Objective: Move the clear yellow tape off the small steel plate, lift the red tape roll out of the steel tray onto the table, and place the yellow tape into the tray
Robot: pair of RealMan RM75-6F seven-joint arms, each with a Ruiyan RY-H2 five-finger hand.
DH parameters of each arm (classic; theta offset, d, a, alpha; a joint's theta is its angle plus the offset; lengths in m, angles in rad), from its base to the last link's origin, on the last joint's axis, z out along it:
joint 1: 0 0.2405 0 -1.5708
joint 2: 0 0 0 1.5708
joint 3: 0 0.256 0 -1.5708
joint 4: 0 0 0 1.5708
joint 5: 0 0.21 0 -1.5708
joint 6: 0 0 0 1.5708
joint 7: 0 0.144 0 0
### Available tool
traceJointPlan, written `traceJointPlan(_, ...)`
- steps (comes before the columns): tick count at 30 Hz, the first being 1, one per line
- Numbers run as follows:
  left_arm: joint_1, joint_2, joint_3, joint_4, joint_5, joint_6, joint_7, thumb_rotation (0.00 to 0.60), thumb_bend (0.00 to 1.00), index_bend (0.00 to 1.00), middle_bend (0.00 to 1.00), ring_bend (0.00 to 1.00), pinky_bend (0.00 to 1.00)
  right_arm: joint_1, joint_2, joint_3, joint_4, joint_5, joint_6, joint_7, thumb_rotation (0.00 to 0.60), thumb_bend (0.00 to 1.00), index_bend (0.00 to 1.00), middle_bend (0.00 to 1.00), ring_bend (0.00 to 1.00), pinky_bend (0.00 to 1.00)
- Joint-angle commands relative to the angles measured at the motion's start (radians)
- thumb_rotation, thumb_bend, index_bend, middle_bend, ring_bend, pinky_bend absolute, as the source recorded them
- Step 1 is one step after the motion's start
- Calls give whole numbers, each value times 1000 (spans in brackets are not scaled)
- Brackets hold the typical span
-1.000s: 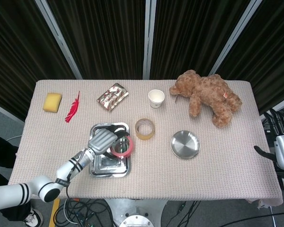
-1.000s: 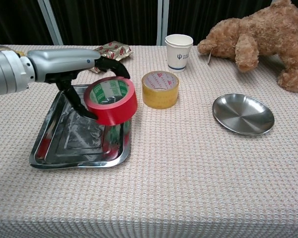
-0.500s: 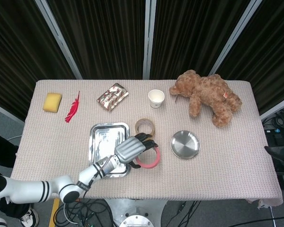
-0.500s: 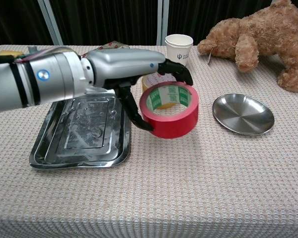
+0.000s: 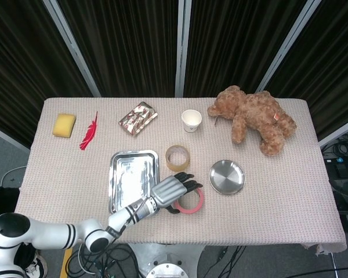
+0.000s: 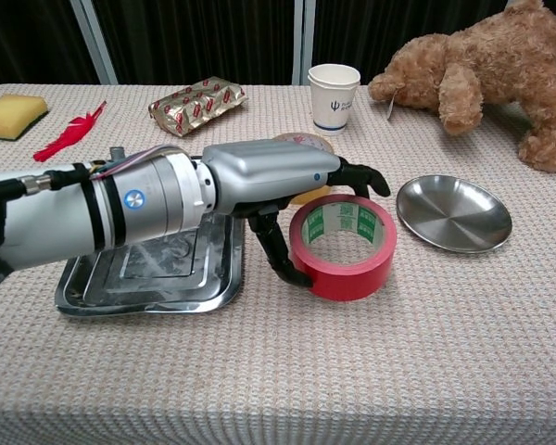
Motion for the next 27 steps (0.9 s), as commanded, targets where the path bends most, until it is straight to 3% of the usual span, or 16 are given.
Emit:
traceJointPlan(1,8,6,11,-10,6,8,-3,600,133,83,117,49,142,-1,0,0,-2,-3,1,-2,600,0,0,0,0,0)
traceJointPlan(9,42,47,22,-54,14,65,8,600,124,73,84,21,132,2,4,6,-16,-6,-4,-19,600,0,0,0,0,0)
traceJointPlan(16,61,137,-45,-58,12,138,-7,600,124,74,86,21,135,4,7,12,-23,-4,-8,-27,600,0,0,0,0,0)
traceJointPlan(20,30,124,-91,46,-37,85,-86,600,123,73,87,21,135,-1,2,16,-23,-14,15,-18,600,0,0,0,0,0)
traceJointPlan(27,-57,19,-111,274,-51,-56,-241,600,122,74,82,21,134,-3,4,14,-30,-17,12,-22,600,0,0,0,0,0)
